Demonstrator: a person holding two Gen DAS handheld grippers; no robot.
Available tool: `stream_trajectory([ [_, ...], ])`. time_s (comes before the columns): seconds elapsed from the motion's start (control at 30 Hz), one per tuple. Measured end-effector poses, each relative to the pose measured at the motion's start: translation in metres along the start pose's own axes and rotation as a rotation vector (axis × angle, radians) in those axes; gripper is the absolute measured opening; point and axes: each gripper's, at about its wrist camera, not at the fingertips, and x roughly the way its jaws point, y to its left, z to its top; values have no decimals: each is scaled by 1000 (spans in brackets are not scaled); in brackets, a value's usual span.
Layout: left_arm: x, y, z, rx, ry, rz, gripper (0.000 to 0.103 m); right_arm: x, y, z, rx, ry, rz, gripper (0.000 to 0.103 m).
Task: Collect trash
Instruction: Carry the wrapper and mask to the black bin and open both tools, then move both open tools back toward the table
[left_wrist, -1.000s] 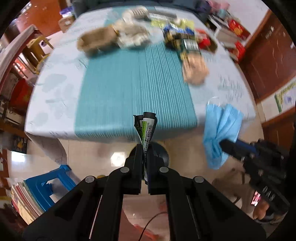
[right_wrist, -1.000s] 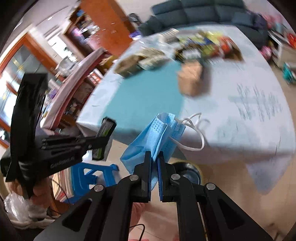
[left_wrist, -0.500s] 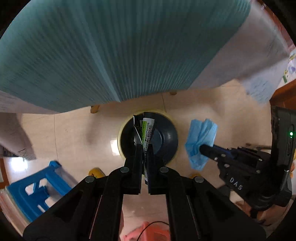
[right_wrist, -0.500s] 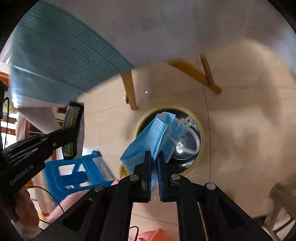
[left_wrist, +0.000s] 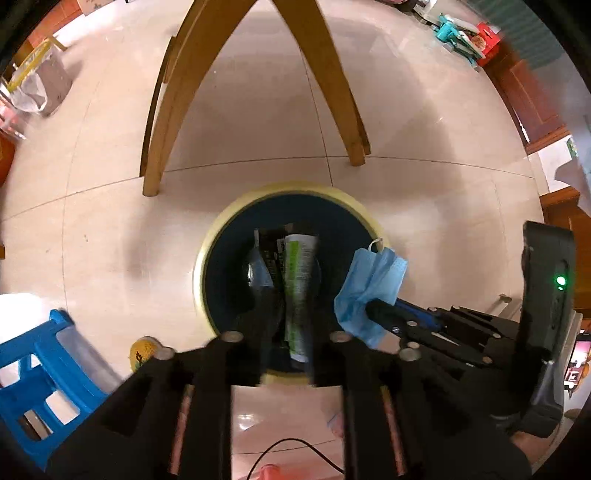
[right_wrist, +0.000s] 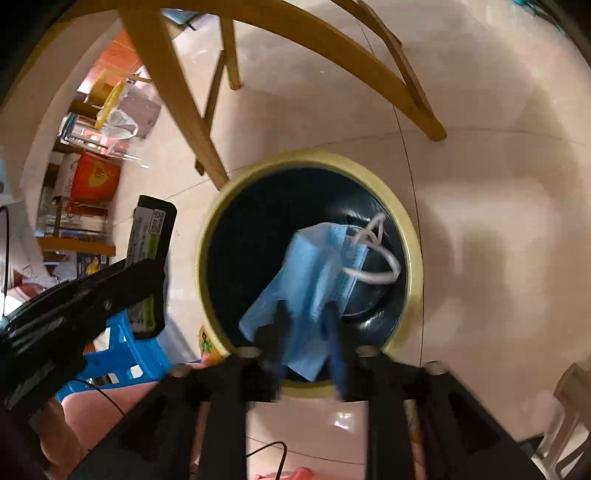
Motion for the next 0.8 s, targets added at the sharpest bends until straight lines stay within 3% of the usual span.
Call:
stream_trajectory([
  [0.03,1,2,0,-3,0,-4,31,3,-3,1,11,-4,9,43],
  [0.1,6,1,-1,-15,-10,13,53,8,-9,-1,26,-2,20,47],
  [0.17,4,2,-2,-27,-14,20,61,9,-8,-1,25,-2,19,48],
  [0.47,-19,23,6,-55,-27,45,63,-23,28,9,40,-27,-12,51],
  [0.8,-130,46,-30,-72,14,93,63,-152,92,7,-29,-70,-22,51],
])
